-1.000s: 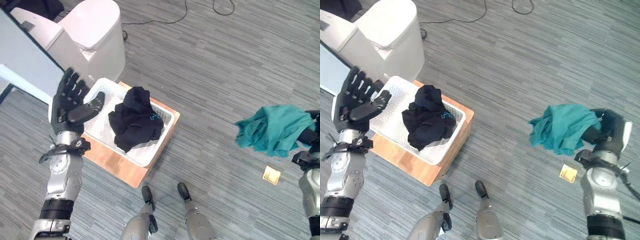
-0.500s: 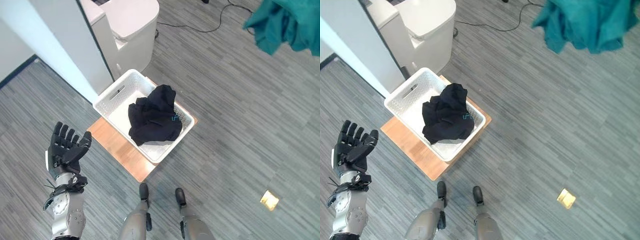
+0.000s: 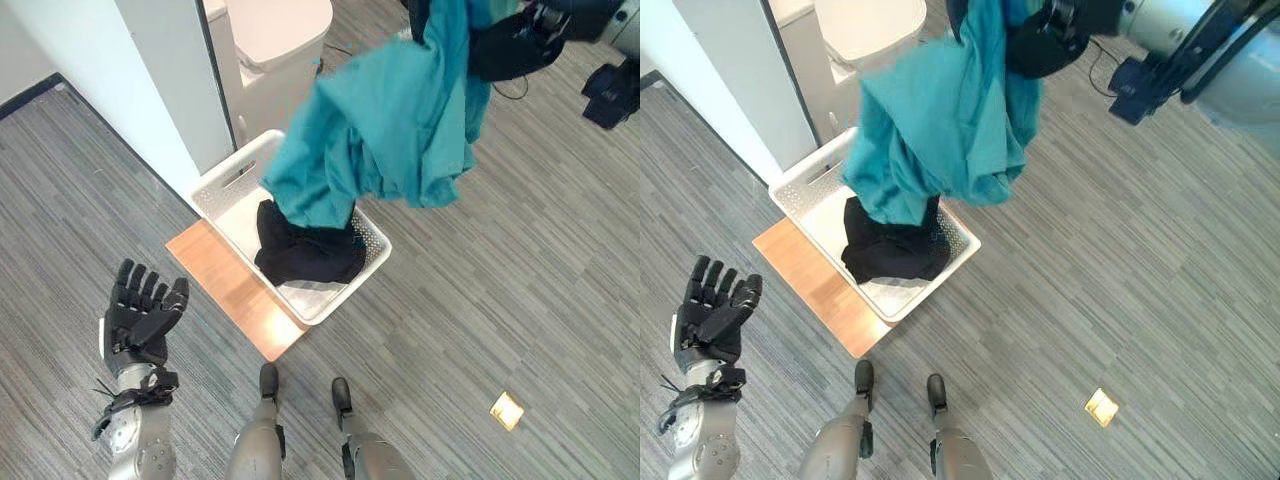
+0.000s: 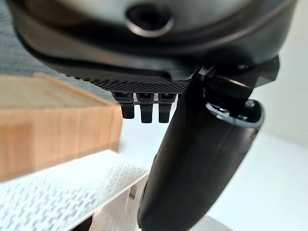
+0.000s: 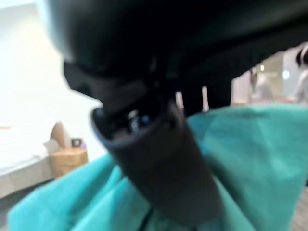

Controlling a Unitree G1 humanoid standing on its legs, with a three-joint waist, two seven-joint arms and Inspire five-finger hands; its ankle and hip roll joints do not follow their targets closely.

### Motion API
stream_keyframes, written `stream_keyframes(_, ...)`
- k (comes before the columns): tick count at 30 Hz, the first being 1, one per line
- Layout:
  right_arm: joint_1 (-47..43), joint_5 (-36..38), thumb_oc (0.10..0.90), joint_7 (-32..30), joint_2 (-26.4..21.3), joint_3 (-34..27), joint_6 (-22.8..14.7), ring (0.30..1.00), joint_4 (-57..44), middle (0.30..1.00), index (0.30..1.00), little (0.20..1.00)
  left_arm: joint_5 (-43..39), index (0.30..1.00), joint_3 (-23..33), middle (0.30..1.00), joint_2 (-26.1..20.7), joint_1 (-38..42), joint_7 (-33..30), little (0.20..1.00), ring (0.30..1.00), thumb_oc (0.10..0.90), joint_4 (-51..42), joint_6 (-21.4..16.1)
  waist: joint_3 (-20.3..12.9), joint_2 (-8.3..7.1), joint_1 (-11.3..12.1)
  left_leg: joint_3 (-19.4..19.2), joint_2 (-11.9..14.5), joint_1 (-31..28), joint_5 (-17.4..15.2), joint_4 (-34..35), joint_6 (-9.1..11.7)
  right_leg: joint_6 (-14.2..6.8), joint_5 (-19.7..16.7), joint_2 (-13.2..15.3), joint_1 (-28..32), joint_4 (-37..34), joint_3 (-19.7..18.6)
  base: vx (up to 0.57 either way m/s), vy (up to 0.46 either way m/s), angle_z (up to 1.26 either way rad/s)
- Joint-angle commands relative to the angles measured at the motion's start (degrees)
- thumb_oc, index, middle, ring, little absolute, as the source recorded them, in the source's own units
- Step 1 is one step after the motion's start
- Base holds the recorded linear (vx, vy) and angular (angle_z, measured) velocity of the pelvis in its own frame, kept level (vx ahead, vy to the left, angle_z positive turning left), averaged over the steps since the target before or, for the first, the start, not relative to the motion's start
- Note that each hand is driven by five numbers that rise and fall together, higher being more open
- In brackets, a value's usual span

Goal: Pick up bed clothes into laundry basket.

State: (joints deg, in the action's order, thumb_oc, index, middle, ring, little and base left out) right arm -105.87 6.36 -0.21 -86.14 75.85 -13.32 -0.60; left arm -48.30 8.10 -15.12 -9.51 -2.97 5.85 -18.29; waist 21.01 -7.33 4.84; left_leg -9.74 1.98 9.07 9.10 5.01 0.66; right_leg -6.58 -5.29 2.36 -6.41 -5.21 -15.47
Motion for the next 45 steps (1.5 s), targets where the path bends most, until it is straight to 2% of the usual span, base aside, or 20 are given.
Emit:
stream_keyframes(1,-1.89,3.24,0.400,-2.93,-0.47,-8.43,1.26,0.300,3.53,0.300,0.300,0.300,0.93,0.900,0.19,0.900,-2.21,-0.04,2.22,0.900,0.900,0.800,-9.65,-3.72,-3.62,1.75,0.33,-1.80,0.99,-0.61,-5.29,-0.02,4.72,-1.51,11.59,2.15,1.55,5.96,0.01,0.00,0.000,0.00)
stream_keyframes(5,8.55,4.15,0.400,-2.72,2.39,-18.22,1.47,0.300,1.97,0.300,0.300,0.300,0.86,0.900,-0.26,0.900,-1.60,0.98,1.54,0.900,0.900,0.800,-9.40,-3.90,-3.11,2.26,0.78,-1.34,0.91,-0.41,-5.32,-0.02,4.54,-1.39,11.82,2.19,1.38,6.34,0.27,0.00,0.000,0.00)
stream_keyframes(6,13.37,3.86,0.400,-2.69,3.75,-22.94,1.84,0.300,1.30,0.300,0.300,0.300,0.95,0.900,-0.42,0.900,-2.00,1.23,1.23,0.900,0.900,0.800,-9.28,-3.90,-3.07,1.83,1.13,-1.13,0.89,-0.31,-5.29,-0.01,4.52,-1.36,11.89,2.21,1.41,6.41,0.50,0.00,0.000,0.00)
stream_keyframes(8,17.18,3.48,0.400,-2.85,7.51,-27.33,2.23,0.300,0.04,0.300,0.300,0.300,0.95,0.900,-1.06,0.900,-2.75,2.00,0.64,0.900,0.900,0.800,-9.00,-4.02,-2.88,1.50,2.24,-0.64,0.63,-0.16,-5.30,-0.01,4.47,-1.25,11.93,2.18,1.42,6.29,0.59,0.01,-0.019,0.08)
stream_keyframes(13,15.87,4.07,0.400,-3.60,11.05,-27.13,3.26,0.300,1.78,0.300,0.300,0.300,0.66,0.900,-2.02,0.900,-2.60,2.54,-0.45,0.900,0.900,0.800,-8.59,-3.98,-2.67,1.02,3.30,-0.28,0.51,0.05,-5.15,-0.01,4.56,-1.04,11.90,2.36,1.83,5.75,1.09,0.02,0.000,0.07)
stream_keyframes(22,18.67,4.03,0.400,-4.38,14.34,-27.33,5.32,0.300,7.68,0.300,0.300,0.300,0.86,0.900,-2.87,0.900,-2.13,2.75,-1.35,0.900,0.900,0.800,-8.75,-3.77,-1.75,1.26,4.54,0.42,0.11,0.66,-5.16,-0.01,4.51,-1.01,11.83,2.78,2.15,5.21,1.72,0.01,0.003,0.07)
stream_keyframes(24,21.74,6.12,0.400,-5.46,18.76,-30.68,5.94,0.300,11.67,0.300,0.300,0.300,0.81,0.900,-2.92,0.900,-2.03,2.93,-1.98,0.900,0.900,0.800,-8.27,-4.12,-1.47,1.44,5.09,0.88,-0.05,1.02,-5.15,-0.01,4.50,-0.99,11.61,3.00,2.07,4.98,1.70,0.01,-0.002,0.02)
stream_keyframes(25,21.86,6.10,0.400,-5.46,18.77,-30.79,5.95,0.300,11.64,0.300,0.300,0.300,0.80,0.900,-2.91,0.900,-2.08,2.91,-1.98,0.900,0.900,0.800,-8.27,-4.12,-1.50,1.39,5.10,0.88,-0.06,1.04,-5.15,-0.01,4.50,-0.99,11.61,3.01,2.06,4.97,1.70,0.00,0.000,0.00)
stream_keyframes(27,23.81,7.59,0.400,-6.15,24.19,-32.91,6.44,0.300,15.09,0.300,0.300,0.300,0.03,0.900,-3.68,0.900,-1.80,3.15,-2.46,0.900,0.900,0.800,-7.83,-4.25,-1.50,1.67,5.76,0.97,-0.23,1.27,-5.32,-0.01,4.36,-0.91,11.44,3.02,1.87,4.78,1.51,0.00,0.000,0.00)
stream_keyframes(30,20.95,5.68,0.400,-6.26,27.99,-31.03,7.87,0.300,20.00,0.300,0.300,0.300,-0.28,0.900,-3.75,0.900,-2.92,4.20,-2.67,0.900,0.900,0.800,-7.33,-4.53,-1.72,1.95,6.46,1.12,-0.37,1.76,-5.29,-0.01,4.41,-0.97,11.28,3.22,1.67,4.42,1.61,0.03,0.001,0.02)
stream_keyframes(33,9.97,4.00,0.400,-5.86,25.81,-23.17,8.42,0.300,21.94,0.300,0.300,0.300,0.29,0.900,-1.93,0.900,-4.69,3.78,-3.10,0.900,0.900,0.800,-7.11,-5.24,-2.30,1.23,6.57,1.30,-0.81,1.87,-5.59,-0.01,4.59,-1.40,11.35,3.61,2.15,3.45,1.95,0.06,0.013,0.08)
stream_keyframes(34,9.38,4.12,0.400,-5.86,25.89,-22.65,8.35,0.300,22.16,0.300,0.300,0.300,0.31,0.900,-1.89,0.900,-4.45,3.92,-3.11,0.900,0.900,0.800,-7.12,-5.23,-2.24,1.51,6.54,1.27,-0.64,2.07,-5.33,-0.01,4.63,-1.37,11.05,3.44,1.94,3.42,1.87,0.03,-0.003,0.10)
stream_keyframes(35,5.47,4.52,0.400,-6.10,23.99,-19.66,8.24,0.300,22.31,0.300,0.300,0.300,0.36,0.900,-1.26,0.900,-4.40,3.27,-3.22,0.900,0.900,0.800,-7.16,-5.26,-2.45,1.14,6.41,1.24,-0.63,2.19,-5.35,-0.01,4.70,-1.41,10.92,3.46,1.97,3.27,1.90,0.02,-0.008,0.15)
stream_keyframes(36,0.27,5.91,0.400,-6.06,20.17,-15.44,7.68,0.300,21.50,0.300,0.300,0.300,0.50,0.900,-0.46,0.900,-4.24,2.16,-3.26,0.900,0.900,0.800,-7.10,-5.08,-2.66,0.07,6.13,1.32,-0.69,2.25,-5.47,-0.01,4.75,-1.58,10.79,3.60,2.12,3.30,2.11,0.04,-0.003,0.19)
stream_keyframes(37,-0.63,6.17,0.400,-6.03,20.19,-14.57,7.60,0.300,21.74,0.300,0.300,0.300,0.52,0.900,-0.54,0.900,-3.93,2.33,-3.28,0.900,0.900,0.800,-7.15,-5.05,-2.52,0.37,6.07,1.35,-0.73,2.29,-5.46,-0.01,4.74,-1.60,10.82,3.64,2.11,3.29,2.16,0.03,-0.002,0.16)
stream_keyframes(38,-3.90,7.62,0.400,-5.85,18.05,-11.82,7.24,0.300,21.33,0.300,0.300,0.300,0.75,0.900,-0.36,0.900,-3.80,2.10,-3.35,0.900,0.900,0.800,-7.09,-4.92,-2.42,0.13,5.72,1.49,-0.79,2.38,-5.49,-0.01,4.75,-1.71,10.76,3.67,2.12,3.37,2.41,0.01,-0.002,0.15)
stream_keyframes(39,-7.41,9.41,0.400,-5.79,14.17,-8.43,6.55,0.300,19.73,0.300,0.300,0.300,1.15,0.900,0.00,0.900,-3.59,1.19,-3.28,0.900,0.900,0.800,-7.57,-4.62,-2.37,-0.82,5.05,1.61,-0.81,2.54,-5.60,-0.01,4.76,-1.94,10.55,3.76,2.05,3.48,2.52,0.01,-0.002,0.14)
stream_keyframes(40,-8.12,9.61,0.400,-5.76,14.11,-7.73,6.51,0.300,19.81,0.300,0.300,0.300,1.16,0.900,-0.11,0.900,-3.39,1.32,-3.30,0.900,0.900,0.800,-7.62,-4.59,-2.28,-0.61,5.07,1.64,-0.84,2.58,-5.59,-0.01,4.75,-1.95,10.57,3.79,2.02,3.48,2.55,0.01,0.002,0.18)
stream_keyframes(42,-11.92,11.85,0.400,-4.90,10.37,-3.48,5.44,0.300,17.07,0.300,0.300,0.300,1.74,0.900,-0.21,0.900,-3.04,1.26,-2.99,0.900,0.900,0.800,-7.99,-4.32,-1.87,-1.63,4.08,1.57,-0.78,2.86,-5.66,-0.01,4.84,-2.18,10.22,3.88,1.67,3.73,2.54,0.00,0.000,0.13)
stream_keyframes(45,-12.55,12.59,0.400,-4.39,9.16,-2.33,5.06,0.300,15.16,0.300,0.300,0.300,2.00,0.900,-0.81,0.900,-2.78,1.51,-2.74,0.900,0.900,0.800,-8.65,-4.10,-1.49,-1.78,3.87,1.50,-0.75,3.02,-5.71,-0.01,4.84,-2.20,10.08,3.91,1.45,3.80,2.48,0.00,-0.004,-0.02)
